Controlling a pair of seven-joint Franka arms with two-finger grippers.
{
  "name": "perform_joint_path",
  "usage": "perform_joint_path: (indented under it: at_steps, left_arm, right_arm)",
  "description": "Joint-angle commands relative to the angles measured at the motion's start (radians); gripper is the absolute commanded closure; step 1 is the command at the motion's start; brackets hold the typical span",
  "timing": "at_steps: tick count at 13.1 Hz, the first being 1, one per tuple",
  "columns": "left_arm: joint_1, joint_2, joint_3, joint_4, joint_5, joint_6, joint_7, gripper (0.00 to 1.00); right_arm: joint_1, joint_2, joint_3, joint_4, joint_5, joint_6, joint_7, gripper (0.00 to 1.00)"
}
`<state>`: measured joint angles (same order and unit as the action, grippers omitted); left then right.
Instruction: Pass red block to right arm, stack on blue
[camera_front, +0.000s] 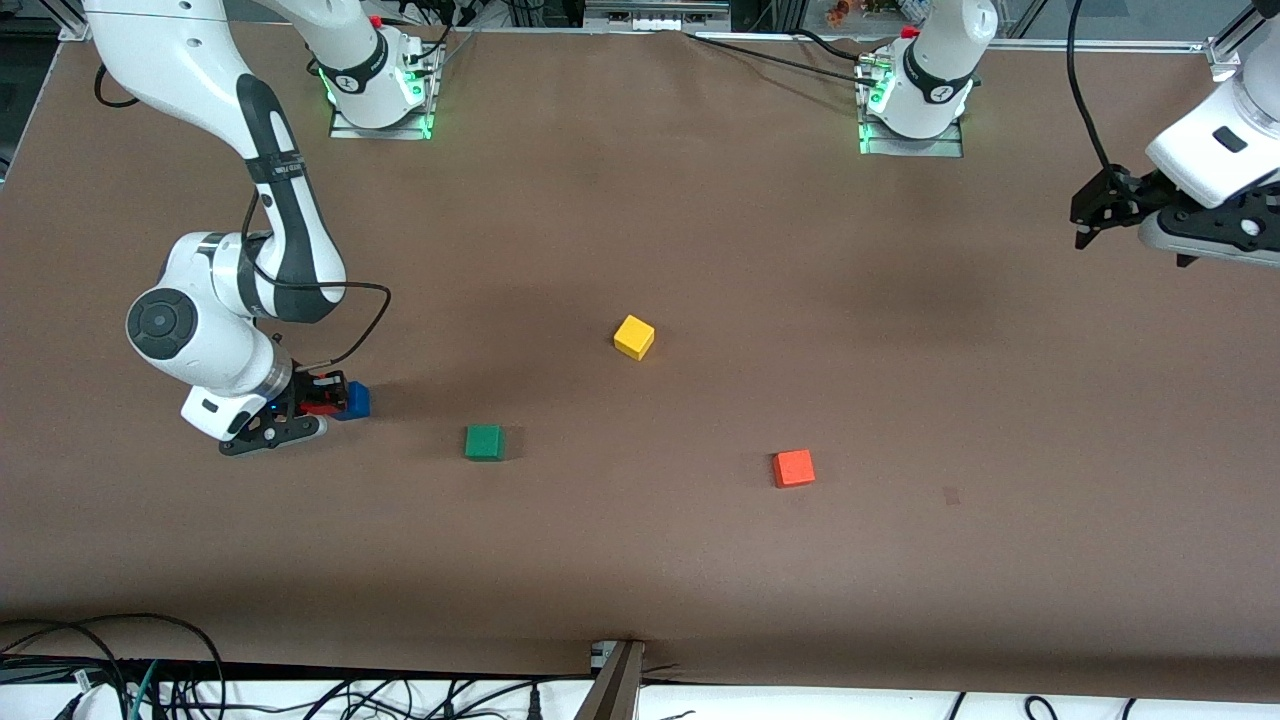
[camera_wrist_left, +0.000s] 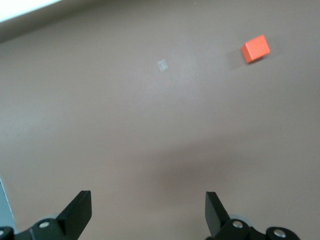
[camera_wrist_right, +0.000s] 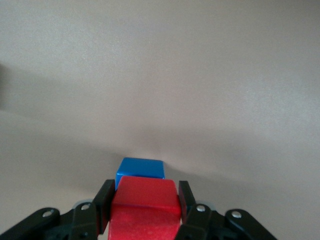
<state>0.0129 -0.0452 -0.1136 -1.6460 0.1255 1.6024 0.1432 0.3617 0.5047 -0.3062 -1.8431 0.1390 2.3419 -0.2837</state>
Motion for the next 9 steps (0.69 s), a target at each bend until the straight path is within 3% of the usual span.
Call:
perform_joint_path:
  at_steps: [1,9]
  left_arm:
    - [-0.066,-0.070,0.056,-0.112,-0.012,0.037,-0.066,0.00]
    - [-0.060,-0.039,0.069,-0.074,-0.055,0.024,-0.074,0.00]
  right_arm:
    - [0.029,-0.037,-0.002,-0.050,-0.019,0.031,0.040,1.00]
    - [0.029,-0.035,-0.004,-0.071,-0.019,0.057,0.040,1.00]
